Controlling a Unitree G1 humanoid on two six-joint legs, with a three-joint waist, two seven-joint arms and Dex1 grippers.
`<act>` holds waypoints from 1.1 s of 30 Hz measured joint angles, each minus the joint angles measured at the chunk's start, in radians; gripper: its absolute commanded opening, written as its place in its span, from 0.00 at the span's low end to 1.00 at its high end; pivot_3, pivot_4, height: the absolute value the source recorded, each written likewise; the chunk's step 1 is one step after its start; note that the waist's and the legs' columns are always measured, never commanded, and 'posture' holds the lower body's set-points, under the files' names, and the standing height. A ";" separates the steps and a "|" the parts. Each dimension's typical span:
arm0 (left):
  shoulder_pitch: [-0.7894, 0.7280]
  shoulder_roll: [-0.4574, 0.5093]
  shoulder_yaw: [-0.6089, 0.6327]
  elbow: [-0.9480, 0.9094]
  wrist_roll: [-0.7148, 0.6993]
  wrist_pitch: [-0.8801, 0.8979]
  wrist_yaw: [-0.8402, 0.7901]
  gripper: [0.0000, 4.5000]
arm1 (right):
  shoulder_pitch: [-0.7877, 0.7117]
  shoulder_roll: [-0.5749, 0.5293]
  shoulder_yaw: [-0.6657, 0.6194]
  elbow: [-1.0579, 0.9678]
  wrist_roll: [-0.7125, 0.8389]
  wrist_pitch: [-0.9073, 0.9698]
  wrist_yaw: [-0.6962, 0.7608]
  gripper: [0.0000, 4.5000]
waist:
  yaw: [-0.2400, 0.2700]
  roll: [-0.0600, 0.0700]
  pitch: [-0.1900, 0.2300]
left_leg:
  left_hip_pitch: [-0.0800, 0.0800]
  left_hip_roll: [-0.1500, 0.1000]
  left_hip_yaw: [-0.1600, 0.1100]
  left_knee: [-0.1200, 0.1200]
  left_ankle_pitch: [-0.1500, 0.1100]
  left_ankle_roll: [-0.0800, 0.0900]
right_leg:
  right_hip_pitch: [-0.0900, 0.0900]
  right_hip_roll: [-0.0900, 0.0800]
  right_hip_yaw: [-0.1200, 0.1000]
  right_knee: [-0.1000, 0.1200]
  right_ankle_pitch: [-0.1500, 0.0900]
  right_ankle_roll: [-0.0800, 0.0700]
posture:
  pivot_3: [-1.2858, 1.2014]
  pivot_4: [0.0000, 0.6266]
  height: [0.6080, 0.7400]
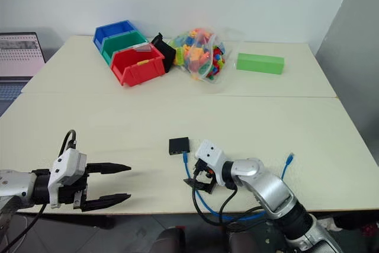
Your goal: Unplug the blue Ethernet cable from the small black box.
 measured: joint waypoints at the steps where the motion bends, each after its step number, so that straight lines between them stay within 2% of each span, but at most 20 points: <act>1: -0.004 0.000 -0.006 0.006 0.004 -0.003 -0.002 0.85 | -0.004 0.004 0.001 0.000 -0.008 0.009 -0.004 0.78 | -0.001 0.000 0.000 | 0.000 0.000 0.000 0.000 0.000 0.000 | 0.000 0.000 0.000 0.000 0.000 0.000 | 0.52 0.24 1.00; 10: -0.032 -0.003 -0.032 0.017 0.012 -0.025 -0.005 0.85 | -0.028 0.010 0.062 0.002 -0.057 -0.008 -0.014 0.26 | -0.009 0.000 0.000 | 0.000 0.000 0.000 0.000 0.000 0.000 | 0.000 0.000 0.000 0.000 0.000 0.000 | 0.52 0.24 1.00; 13: -0.039 -0.003 -0.036 0.033 0.013 -0.037 -0.006 0.85 | -0.030 0.010 0.063 0.001 -0.059 -0.011 -0.014 0.11 | -0.009 0.000 0.000 | 0.000 0.000 0.000 0.000 0.000 0.000 | 0.000 0.000 0.000 0.000 0.000 0.000 | 0.52 0.24 1.00; 14: -0.040 -0.003 -0.038 0.040 0.014 -0.040 -0.006 0.85 | -0.030 0.009 0.063 0.001 -0.061 -0.014 -0.014 0.02 | -0.009 0.000 0.000 | 0.000 0.000 0.000 0.000 0.000 0.000 | 0.000 0.000 0.000 0.000 0.000 0.000 | 0.52 0.24 1.00; 20: -0.059 -0.003 -0.048 0.055 0.020 -0.048 -0.007 0.85 | -0.042 0.000 0.063 0.012 -0.096 -0.035 -0.018 0.01 | -0.009 0.000 0.000 | 0.000 0.000 0.000 0.000 0.000 0.000 | 0.000 0.000 0.000 0.000 0.000 0.000 | 0.52 0.24 1.00; 25: -0.078 -0.003 -0.058 0.065 0.028 -0.062 -0.005 0.85 | -0.082 -0.063 0.050 0.064 -0.121 -0.093 0.004 0.01 | -0.007 0.000 0.000 | 0.000 -0.001 0.000 0.000 0.000 0.000 | 0.000 0.000 0.000 0.000 0.000 0.000 | 0.52 0.24 1.00; 31: -0.086 -0.008 -0.072 0.074 0.035 -0.064 0.007 0.85 | -0.142 -0.153 -0.046 0.190 -0.150 -0.173 0.027 0.01 | -0.003 0.000 0.000 | -0.001 -0.001 0.000 0.000 0.000 0.000 | 0.000 0.000 0.000 0.000 0.000 0.000 | 0.52 0.24 1.00; 33: -0.087 -0.008 -0.073 0.073 0.035 -0.061 0.014 0.85 | -0.138 -0.163 -0.091 0.188 -0.116 -0.161 0.064 0.09 | -0.005 0.000 0.000 | -0.001 -0.001 0.000 -0.001 0.000 0.000 | -0.001 0.000 0.000 0.000 0.000 0.000 | 0.52 0.24 1.00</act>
